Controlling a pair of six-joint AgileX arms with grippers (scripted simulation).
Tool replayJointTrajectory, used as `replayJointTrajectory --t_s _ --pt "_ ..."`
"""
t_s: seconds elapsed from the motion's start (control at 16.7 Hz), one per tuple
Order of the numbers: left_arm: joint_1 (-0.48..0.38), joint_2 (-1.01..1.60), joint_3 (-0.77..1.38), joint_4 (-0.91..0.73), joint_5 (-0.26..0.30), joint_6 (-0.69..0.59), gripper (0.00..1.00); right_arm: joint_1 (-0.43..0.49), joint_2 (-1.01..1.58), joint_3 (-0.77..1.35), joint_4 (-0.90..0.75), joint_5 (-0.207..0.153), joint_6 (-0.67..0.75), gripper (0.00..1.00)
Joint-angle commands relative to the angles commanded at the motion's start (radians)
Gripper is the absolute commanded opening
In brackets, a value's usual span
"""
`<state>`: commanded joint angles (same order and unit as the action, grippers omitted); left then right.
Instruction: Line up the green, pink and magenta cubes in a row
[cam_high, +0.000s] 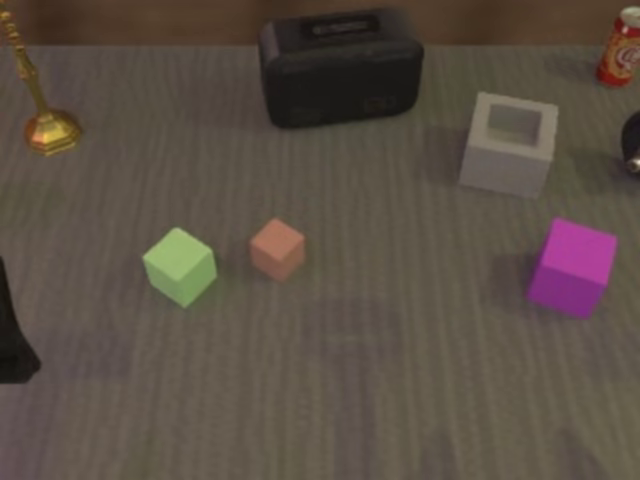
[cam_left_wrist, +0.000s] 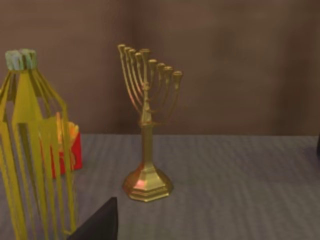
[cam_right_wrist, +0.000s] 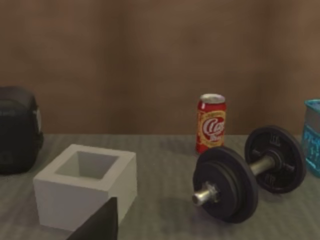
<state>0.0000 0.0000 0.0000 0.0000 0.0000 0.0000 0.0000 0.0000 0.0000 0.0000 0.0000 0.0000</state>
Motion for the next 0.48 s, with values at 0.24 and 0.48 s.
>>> replayJointTrajectory --t_s 0.24,0.48 --pt "-0.01 0.026 0.026 -0.019 0.005 0.003 1.0 0.0 0.0 0.0 0.0 0.0 0.0 1.0" --pt "-0.062 0.195 0.176 -0.138 0.028 0.019 1.0 0.0 0.0 0.0 0.0 0.0 0.0 1.0"
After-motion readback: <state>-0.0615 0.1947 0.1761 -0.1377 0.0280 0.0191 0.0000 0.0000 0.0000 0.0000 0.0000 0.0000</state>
